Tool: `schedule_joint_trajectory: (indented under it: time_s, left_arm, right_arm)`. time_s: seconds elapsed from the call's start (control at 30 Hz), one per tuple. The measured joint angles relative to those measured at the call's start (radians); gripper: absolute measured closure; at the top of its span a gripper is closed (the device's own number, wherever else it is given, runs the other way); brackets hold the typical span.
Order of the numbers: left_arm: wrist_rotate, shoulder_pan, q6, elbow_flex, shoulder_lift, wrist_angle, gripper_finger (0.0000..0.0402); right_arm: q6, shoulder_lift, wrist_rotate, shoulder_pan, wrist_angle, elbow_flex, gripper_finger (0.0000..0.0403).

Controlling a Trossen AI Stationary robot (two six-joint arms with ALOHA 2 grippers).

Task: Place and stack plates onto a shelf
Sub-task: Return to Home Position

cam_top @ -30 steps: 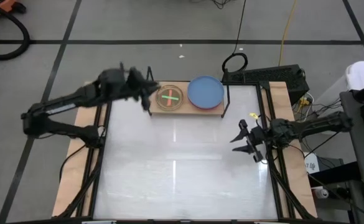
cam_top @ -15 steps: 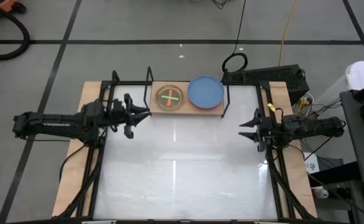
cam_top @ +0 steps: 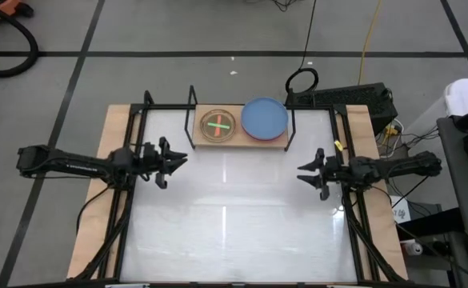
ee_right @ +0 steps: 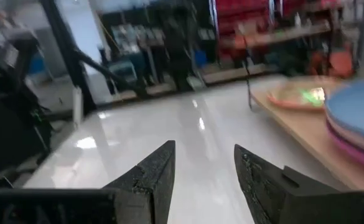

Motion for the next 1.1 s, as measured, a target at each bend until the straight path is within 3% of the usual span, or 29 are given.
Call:
schedule_joint_trajectory:
  time_s: [0.2, 0.37, 0.5, 0.63, 0.83, 1.1]
  left_arm:
    - [0.022, -0.013, -0.033, -0.012, -0.019, 0.036, 0.0314]
    - [0.079, -0.006, 0.069, -0.008, -0.123, 0.01, 0.0314]
    - [0.062, 0.02, 0.169, -0.007, -0.251, -0.143, 0.0314]
    - [0.054, 0.077, 0.171, -0.008, -0.402, -0.295, 0.0314]
    - [0.056, 0.148, 0.158, -0.007, -0.644, -0.556, 0.0314]
    - [0.084, 0.186, 0.136, 0.001, -0.658, -0.717, 0.0314]
  right_arm:
    - [-0.073, -0.001, -0.063, 0.0, 0.057, 0.005, 0.0257]
    - [-0.113, -0.005, -0.095, 0.0, 0.005, 0.084, 0.0257]
    - [-0.186, -0.014, -0.061, 0.0, -0.004, 0.099, 0.0257]
    - [-0.235, -0.044, 0.007, 0.0, -0.007, 0.104, 0.0257]
    - [-0.248, -0.079, 0.011, 0.0, -0.031, 0.104, 0.0257]
    - [-0.211, -0.079, 0.012, 0.0, -0.073, 0.103, 0.0257]
